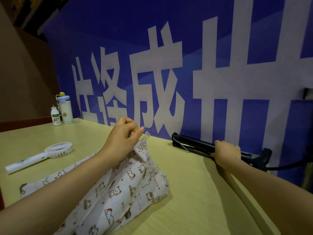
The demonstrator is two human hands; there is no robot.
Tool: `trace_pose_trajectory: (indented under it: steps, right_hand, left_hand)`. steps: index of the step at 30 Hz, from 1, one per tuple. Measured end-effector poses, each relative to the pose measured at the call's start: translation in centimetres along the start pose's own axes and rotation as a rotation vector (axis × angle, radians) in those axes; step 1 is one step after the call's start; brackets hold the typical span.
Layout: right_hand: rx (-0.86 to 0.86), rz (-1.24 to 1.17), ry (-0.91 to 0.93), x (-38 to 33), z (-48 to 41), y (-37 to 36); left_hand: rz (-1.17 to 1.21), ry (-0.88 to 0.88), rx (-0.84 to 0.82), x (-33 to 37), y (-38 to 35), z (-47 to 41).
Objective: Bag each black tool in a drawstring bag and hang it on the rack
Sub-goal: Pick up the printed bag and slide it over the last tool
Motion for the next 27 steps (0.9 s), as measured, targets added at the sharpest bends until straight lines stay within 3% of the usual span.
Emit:
trace_pose_trajectory:
  steps: [5,14,20,27]
  right_hand:
    - [0.155,-0.026,0.118,-2.0,2.5,2.6]
    - [0.472,-0.189,0.545,-8.4,14.1,14.0]
    - [0.538,-0.055,0.722,-12.4,20.9,19.2]
    - [0.711,0.188,0.970,-17.9,27.8,22.8]
  left_hand:
    - [0.013,0.023,0.033,0.1,2.0,1.4]
    - [-0.002,0.107,0.161,2.3,11.9,7.9]
    - [-0.055,0.026,0.208,5.6,18.5,11.7]
    - [-0.209,-0.040,0.047,8.6,21.5,15.1]
Point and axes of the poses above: each hand's wrist, its own z-axis away from the middle knuckle, its own y-axis out of the back of the hand, x = y × z, the point moved 6 cm from there along -z, towards the middle knuckle, and after that the axes turned 9 degrees about -x, right-handed, at the moved point
